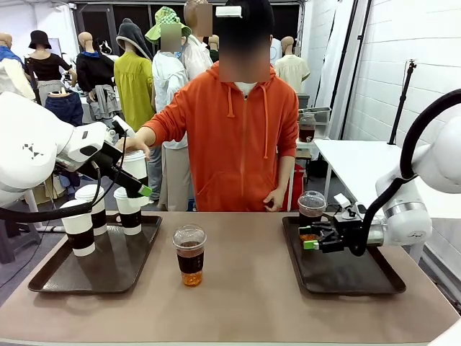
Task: Distribute the coffee onto the tray.
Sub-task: Pick up another iced Americano from the middle of the table and place it on the right Handle tray.
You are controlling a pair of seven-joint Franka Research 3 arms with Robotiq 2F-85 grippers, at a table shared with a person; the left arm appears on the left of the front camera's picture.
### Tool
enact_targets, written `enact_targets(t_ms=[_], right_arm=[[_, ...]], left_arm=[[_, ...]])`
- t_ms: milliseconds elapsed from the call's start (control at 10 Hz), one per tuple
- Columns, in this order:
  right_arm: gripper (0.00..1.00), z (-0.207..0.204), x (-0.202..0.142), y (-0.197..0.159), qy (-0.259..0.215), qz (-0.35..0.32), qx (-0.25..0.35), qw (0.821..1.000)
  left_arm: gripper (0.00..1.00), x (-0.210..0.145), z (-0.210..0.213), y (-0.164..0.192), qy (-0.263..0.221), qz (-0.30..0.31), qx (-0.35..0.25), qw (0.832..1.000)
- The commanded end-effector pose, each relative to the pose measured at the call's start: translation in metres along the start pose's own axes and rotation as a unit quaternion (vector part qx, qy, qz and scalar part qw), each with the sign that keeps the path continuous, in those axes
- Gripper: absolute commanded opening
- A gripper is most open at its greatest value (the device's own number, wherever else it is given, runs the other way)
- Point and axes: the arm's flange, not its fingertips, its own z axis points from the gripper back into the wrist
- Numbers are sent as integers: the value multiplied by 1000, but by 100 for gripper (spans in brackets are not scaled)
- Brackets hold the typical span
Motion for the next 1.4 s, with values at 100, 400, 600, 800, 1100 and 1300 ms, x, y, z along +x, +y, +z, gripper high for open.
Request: enact_targets(t_ms=[100, 400, 600, 800, 1100, 1300], right_arm=[[100, -37, -2, 7, -1, 25, -28, 999], [100, -74, -8, 9, -2, 30, -57, 998], [100, -91, -7, 9, 1, 33, -43, 999], [100, -93, -8, 8, 1, 27, -28, 999], [100, -90, -3, 9, 1, 23, -31, 999], [100, -90, -3, 9, 1, 23, -31, 999]], left_arm=[[100, -2, -1, 1, -4, 1, -8, 1000], [100, -2, -1, 1, -4, 1, -8, 1000], [100, -2, -1, 1, -4, 1, -8, 1000], [100, -2, -1, 1, -4, 1, -8, 1000], [100, -2, -1, 1, -4, 1, -8, 1000], [100, -2, -1, 1, -4, 1, -8, 1000]])
